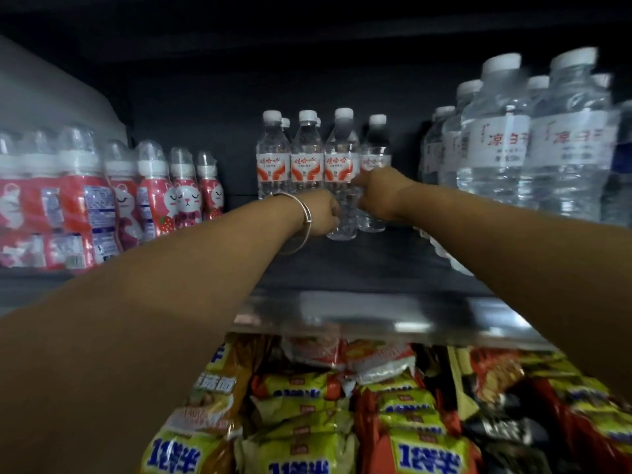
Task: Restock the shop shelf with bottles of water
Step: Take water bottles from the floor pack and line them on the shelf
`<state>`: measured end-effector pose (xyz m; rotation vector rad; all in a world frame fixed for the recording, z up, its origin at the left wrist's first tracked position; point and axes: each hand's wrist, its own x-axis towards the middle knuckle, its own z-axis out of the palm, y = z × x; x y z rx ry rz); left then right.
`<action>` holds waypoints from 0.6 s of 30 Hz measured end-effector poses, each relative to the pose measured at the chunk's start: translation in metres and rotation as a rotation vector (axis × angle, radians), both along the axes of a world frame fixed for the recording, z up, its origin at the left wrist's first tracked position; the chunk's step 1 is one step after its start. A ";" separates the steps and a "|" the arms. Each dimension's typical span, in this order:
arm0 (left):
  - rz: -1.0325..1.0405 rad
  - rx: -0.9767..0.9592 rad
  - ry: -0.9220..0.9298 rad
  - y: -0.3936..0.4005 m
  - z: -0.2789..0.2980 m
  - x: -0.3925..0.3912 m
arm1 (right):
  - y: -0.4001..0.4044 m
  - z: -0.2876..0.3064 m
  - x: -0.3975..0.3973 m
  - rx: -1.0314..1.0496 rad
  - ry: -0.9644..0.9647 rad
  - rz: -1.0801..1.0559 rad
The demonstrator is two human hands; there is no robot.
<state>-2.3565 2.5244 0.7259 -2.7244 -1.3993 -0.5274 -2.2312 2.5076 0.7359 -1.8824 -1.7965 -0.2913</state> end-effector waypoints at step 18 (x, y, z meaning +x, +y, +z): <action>-0.078 0.126 -0.435 -0.226 -0.165 0.052 | -0.266 -0.166 0.065 0.116 -0.252 0.206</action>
